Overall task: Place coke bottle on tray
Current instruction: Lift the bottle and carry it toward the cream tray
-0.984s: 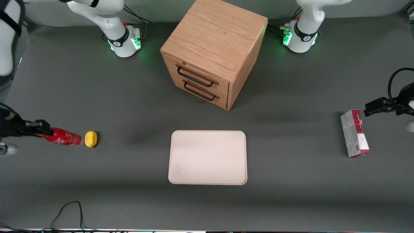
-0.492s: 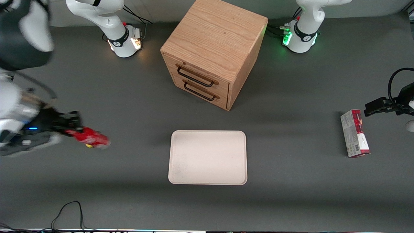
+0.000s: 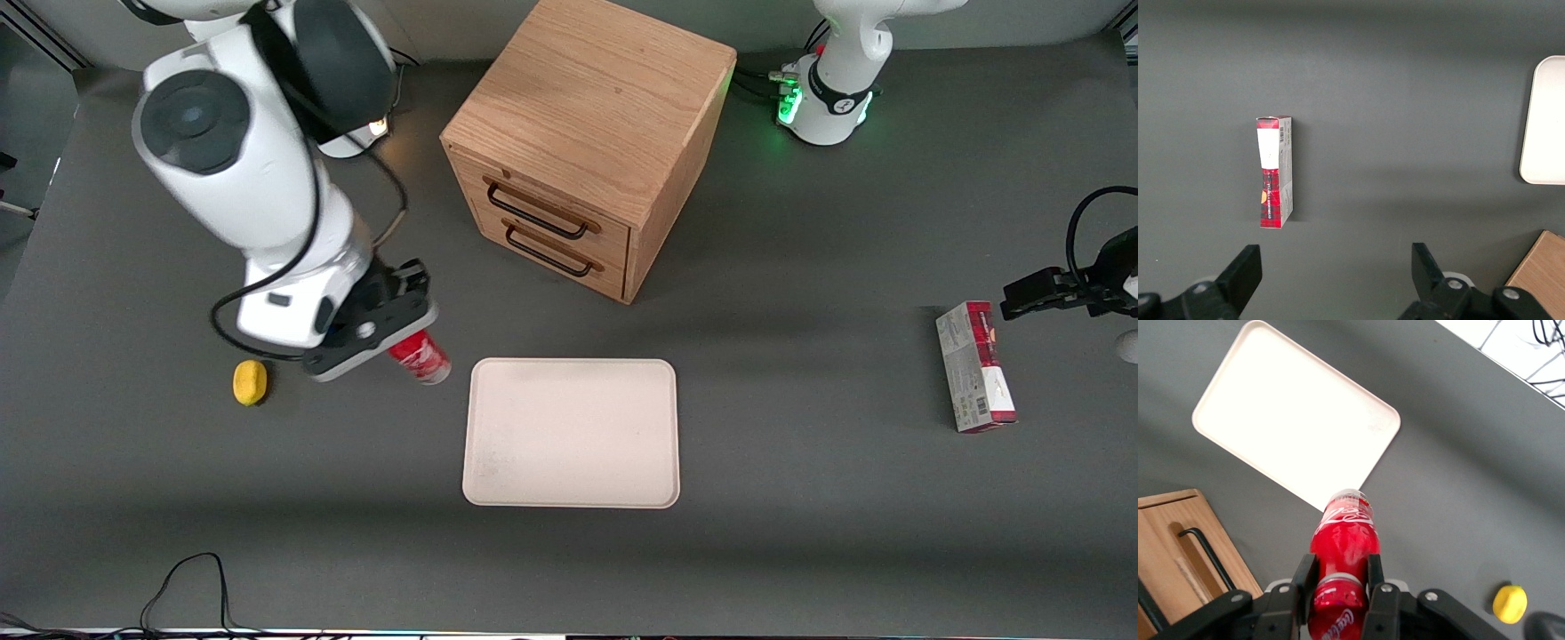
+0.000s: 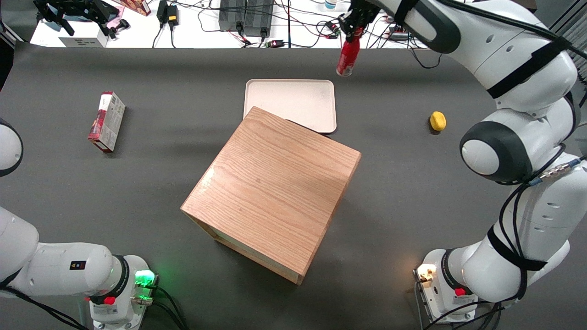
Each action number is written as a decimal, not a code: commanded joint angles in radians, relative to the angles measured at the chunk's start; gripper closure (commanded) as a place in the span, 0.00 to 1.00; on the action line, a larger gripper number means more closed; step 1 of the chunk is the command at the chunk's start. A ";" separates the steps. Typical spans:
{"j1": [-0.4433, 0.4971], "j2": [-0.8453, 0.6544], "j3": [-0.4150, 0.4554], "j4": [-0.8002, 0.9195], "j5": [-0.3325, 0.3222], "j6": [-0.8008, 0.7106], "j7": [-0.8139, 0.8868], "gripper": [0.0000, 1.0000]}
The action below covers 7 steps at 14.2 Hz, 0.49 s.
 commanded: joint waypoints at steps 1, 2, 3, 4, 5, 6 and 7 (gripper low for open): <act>-0.002 0.058 -0.007 0.040 -0.018 0.046 0.009 0.86; -0.002 0.092 -0.008 0.037 -0.018 0.079 0.009 0.86; -0.005 0.130 -0.012 0.034 -0.018 0.121 0.009 0.86; -0.008 0.166 -0.013 0.031 -0.019 0.156 0.009 0.86; -0.008 0.202 -0.013 0.028 -0.019 0.188 0.007 0.86; -0.008 0.235 -0.015 0.025 -0.019 0.224 0.007 0.86; -0.009 0.264 -0.015 0.022 -0.021 0.266 0.007 0.86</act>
